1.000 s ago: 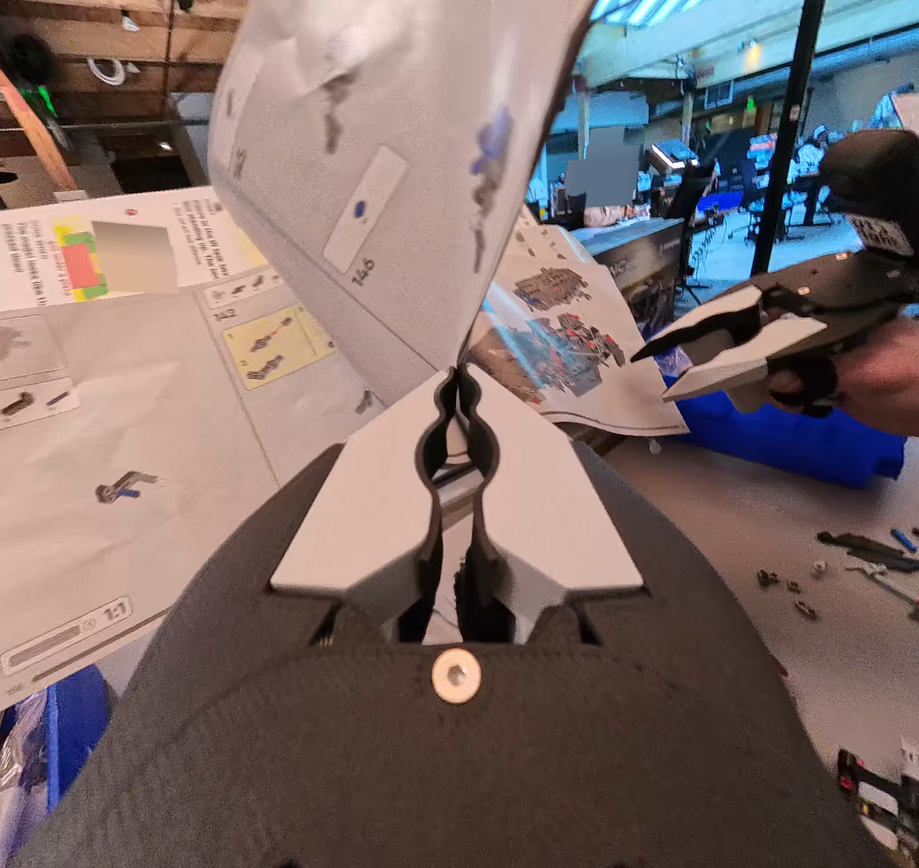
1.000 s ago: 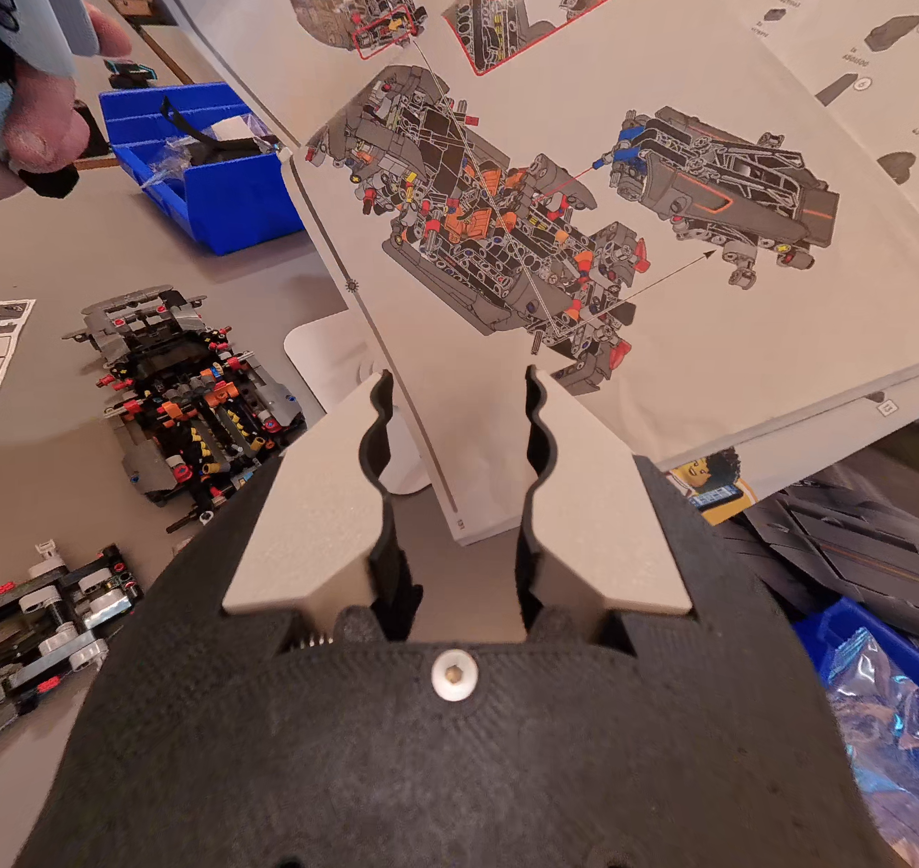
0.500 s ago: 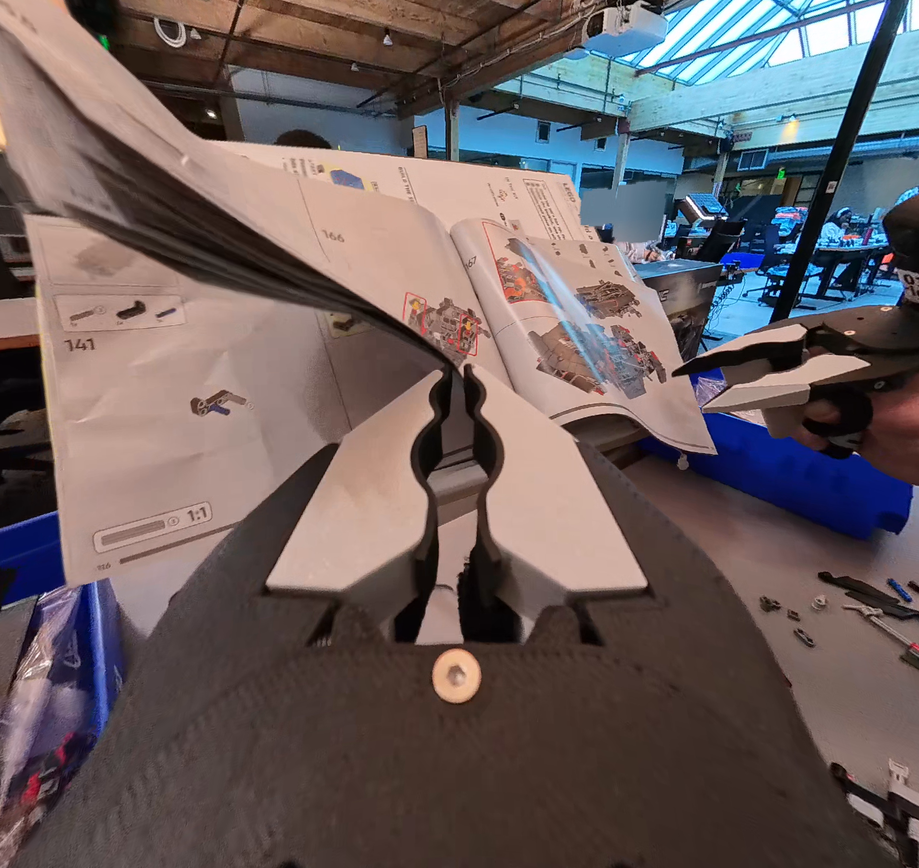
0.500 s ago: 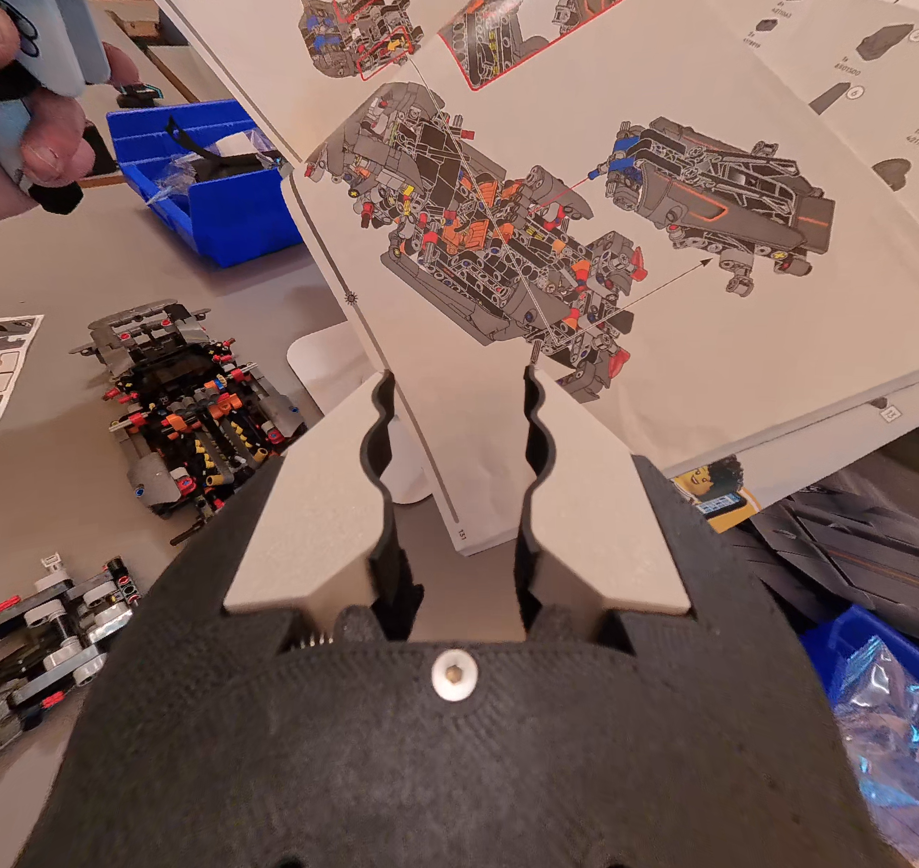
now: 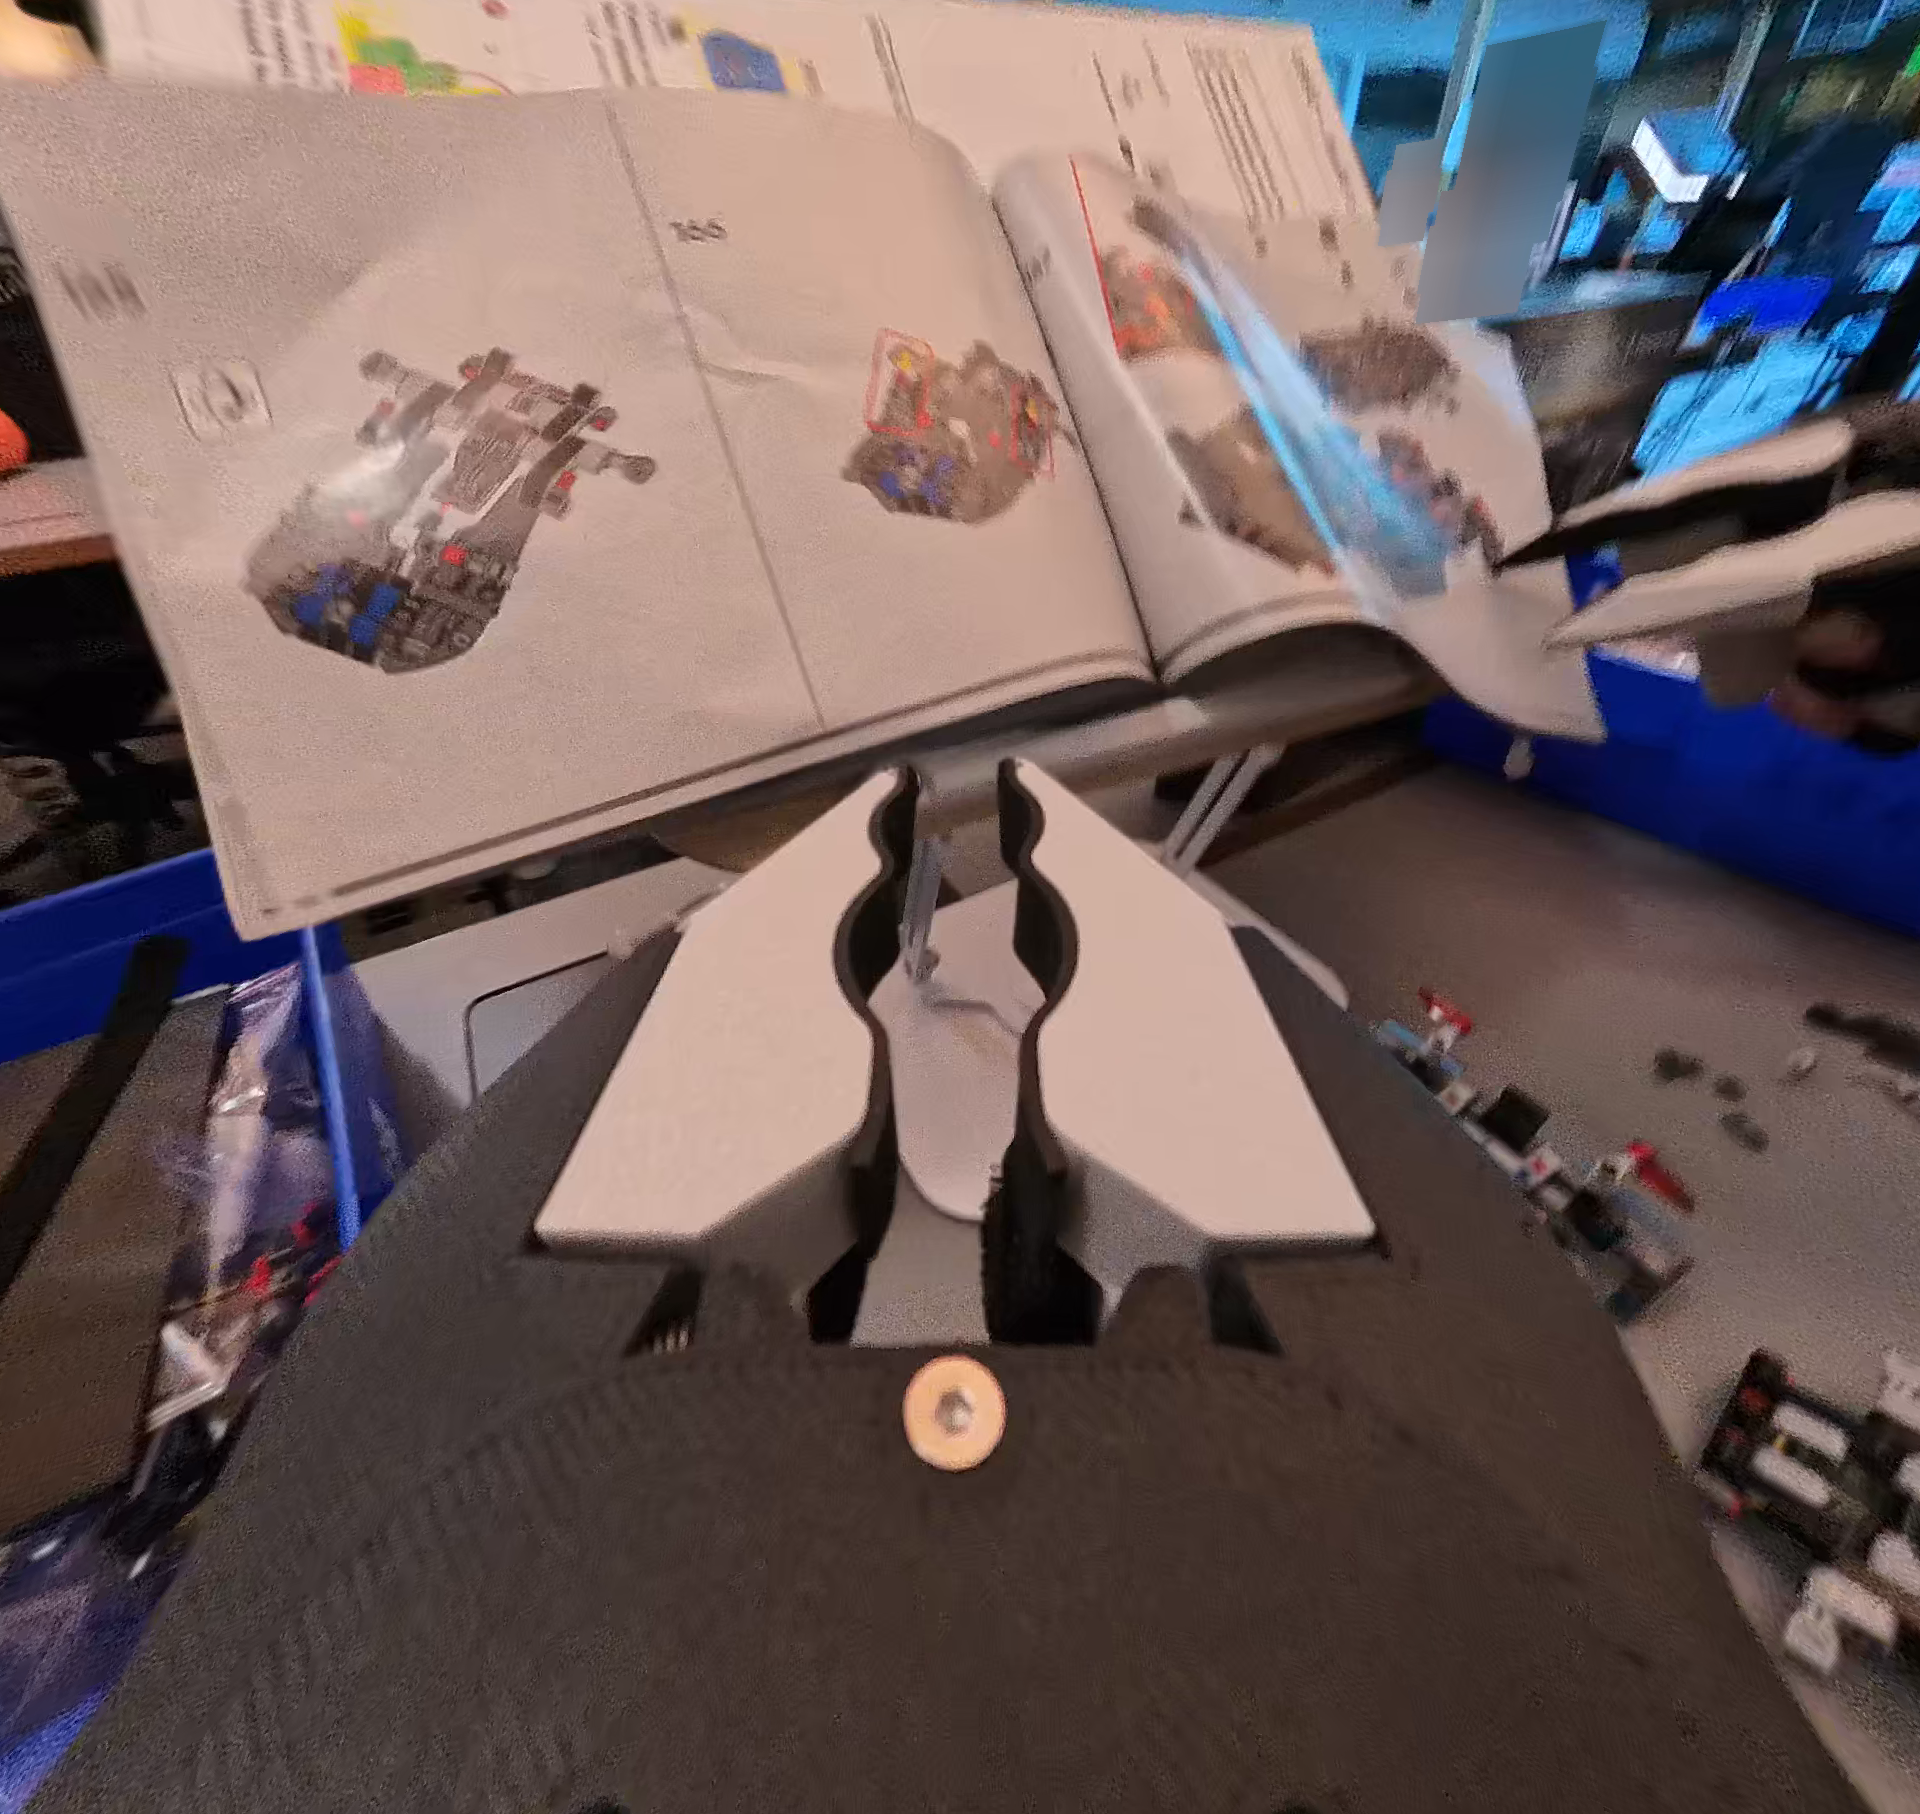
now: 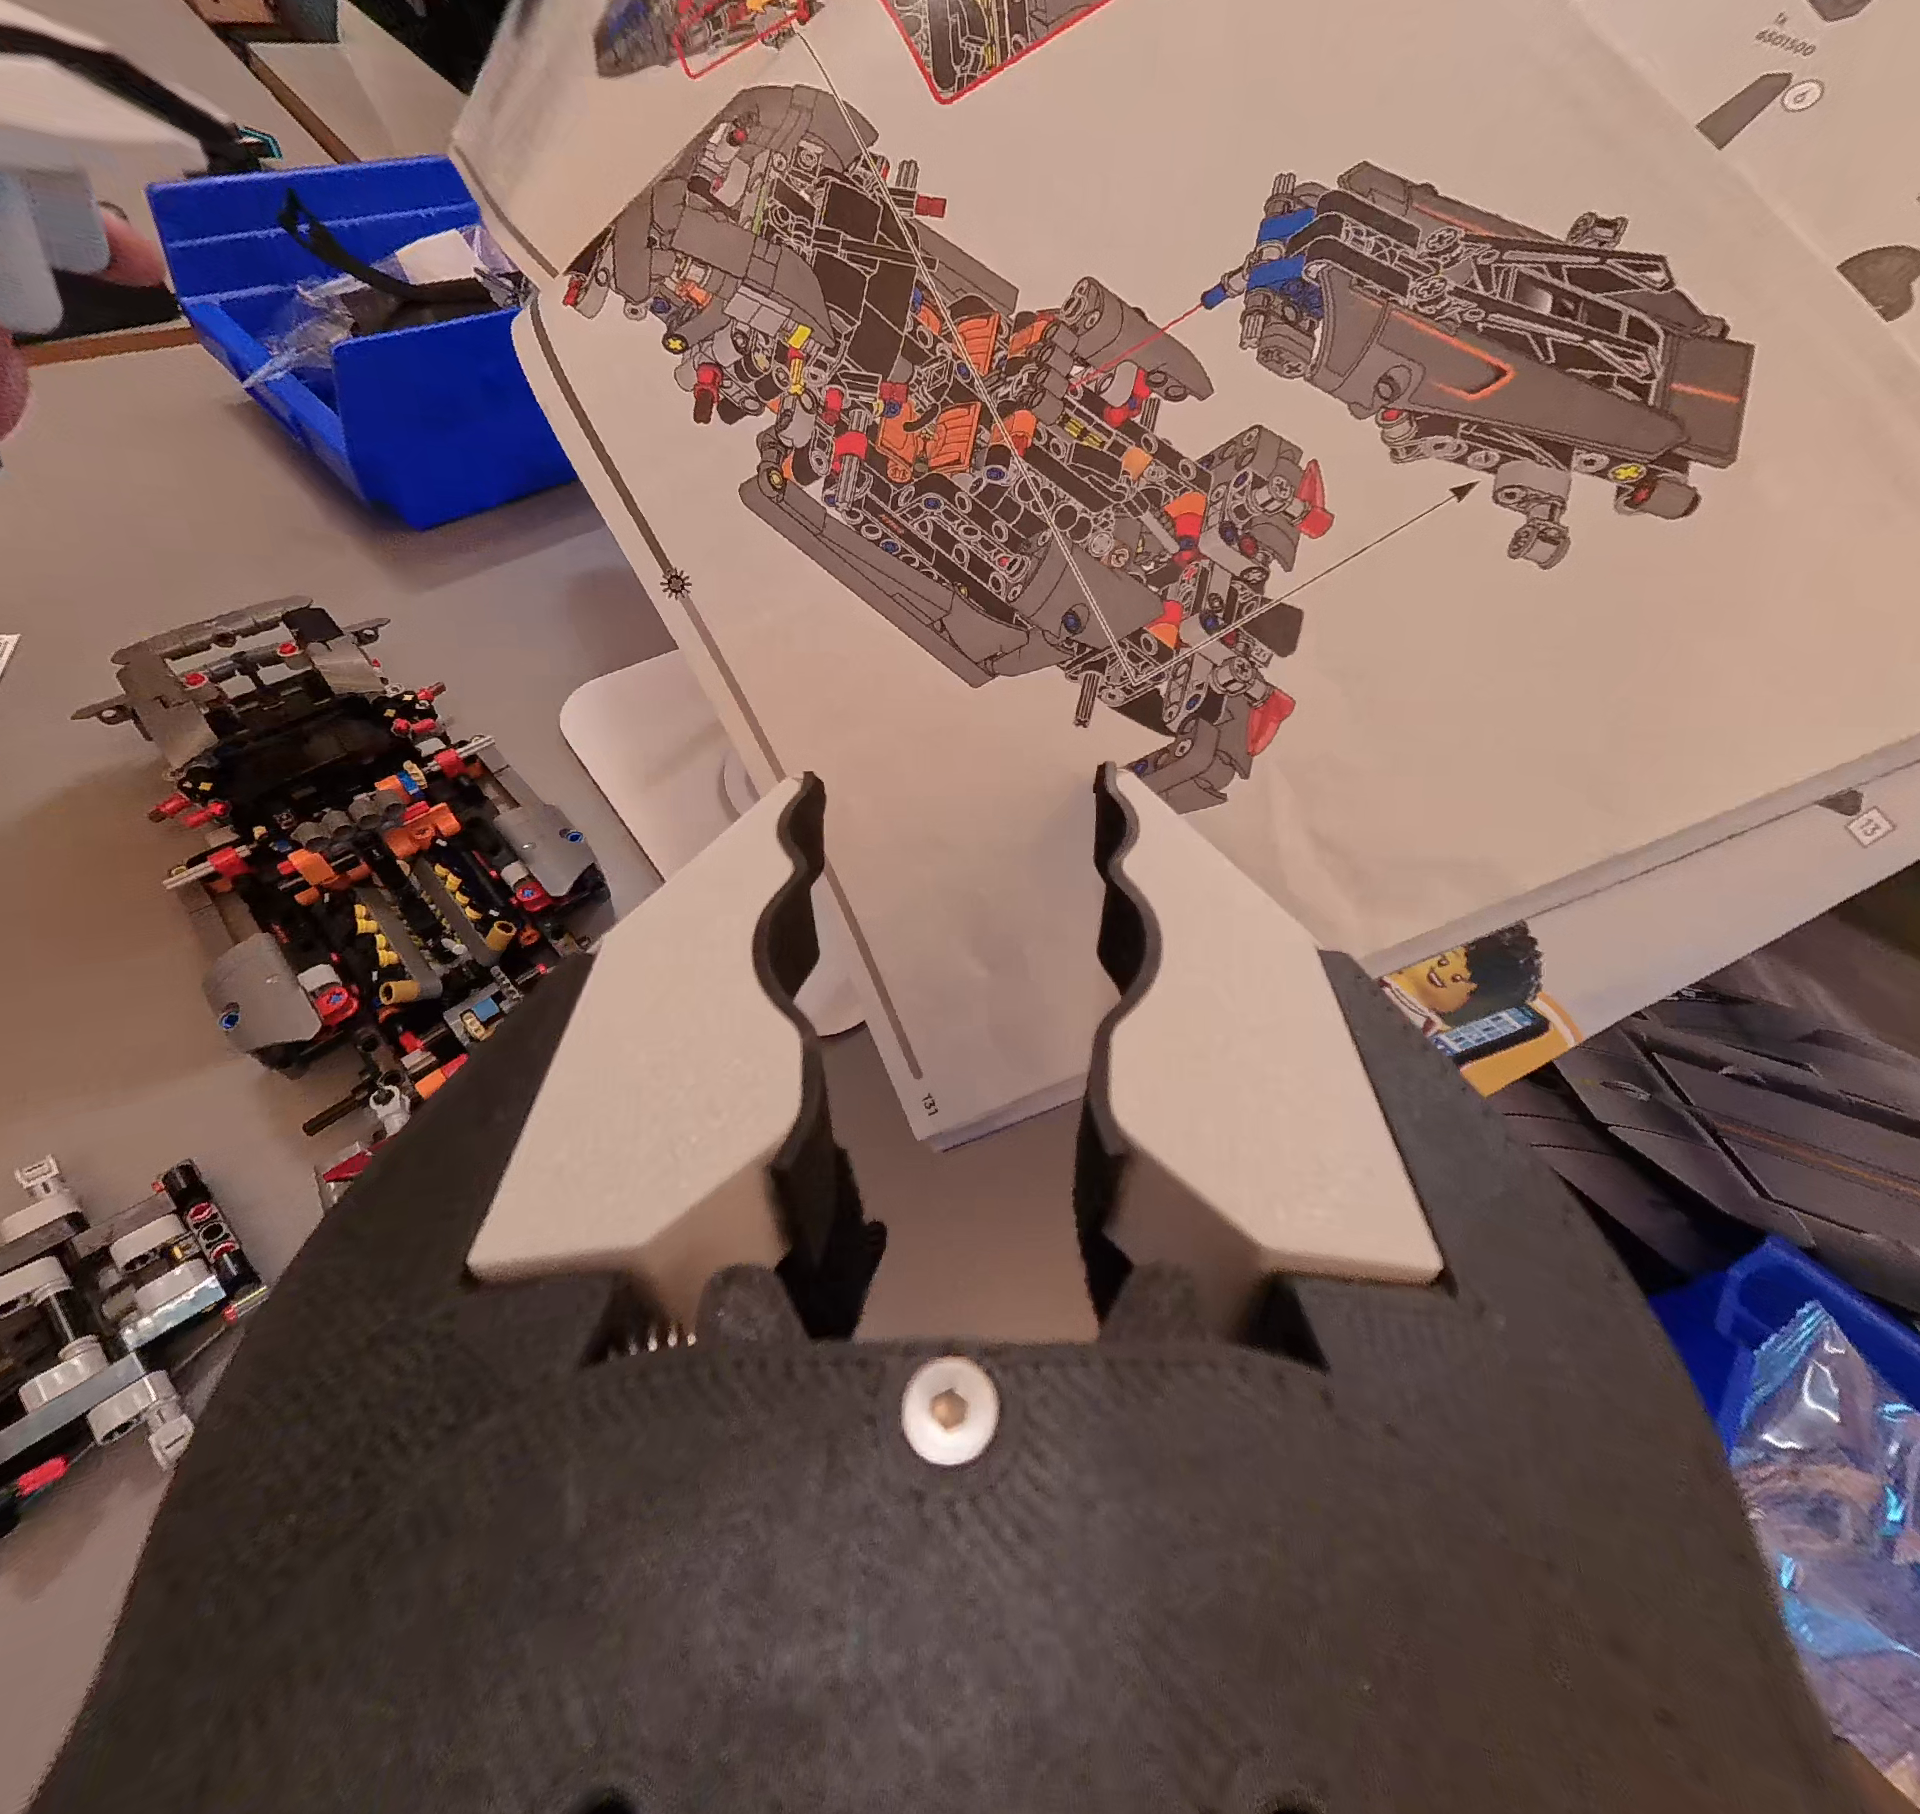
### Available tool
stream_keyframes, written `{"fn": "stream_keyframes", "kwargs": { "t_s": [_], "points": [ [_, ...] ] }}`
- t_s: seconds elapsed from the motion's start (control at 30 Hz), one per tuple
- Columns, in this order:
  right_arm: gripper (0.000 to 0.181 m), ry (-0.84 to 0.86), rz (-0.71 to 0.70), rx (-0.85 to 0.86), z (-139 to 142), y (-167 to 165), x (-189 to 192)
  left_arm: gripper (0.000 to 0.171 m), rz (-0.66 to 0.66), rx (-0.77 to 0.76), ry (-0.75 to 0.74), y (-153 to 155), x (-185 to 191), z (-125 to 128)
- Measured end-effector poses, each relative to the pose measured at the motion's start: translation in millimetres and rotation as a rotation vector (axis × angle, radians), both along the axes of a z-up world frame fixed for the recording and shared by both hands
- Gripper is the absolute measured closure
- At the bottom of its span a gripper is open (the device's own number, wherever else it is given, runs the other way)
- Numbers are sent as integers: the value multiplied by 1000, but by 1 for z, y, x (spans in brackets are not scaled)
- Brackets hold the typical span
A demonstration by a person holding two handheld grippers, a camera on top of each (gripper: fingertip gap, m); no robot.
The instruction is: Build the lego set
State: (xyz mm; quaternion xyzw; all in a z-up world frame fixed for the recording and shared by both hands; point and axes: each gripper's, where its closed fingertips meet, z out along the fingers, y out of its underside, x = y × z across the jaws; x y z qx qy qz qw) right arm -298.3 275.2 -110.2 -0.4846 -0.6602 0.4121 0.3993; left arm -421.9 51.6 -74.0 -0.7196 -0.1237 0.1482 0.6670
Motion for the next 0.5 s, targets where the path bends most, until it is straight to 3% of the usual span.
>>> {"fn": "stream_keyframes", "kwargs": {
  "t_s": [0.1,0.33,0.5],
  "points": [
    [130,1,0,-2,1,1,0,157,-3,-79,123,3,20,-7],
    [130,14,7,-1,5,-3,1,147,-63,-243,417,34,56,7],
    [130,38,17,-9,16,-7,3,147,-127,-331,477,33,80,2]
  ]
}}
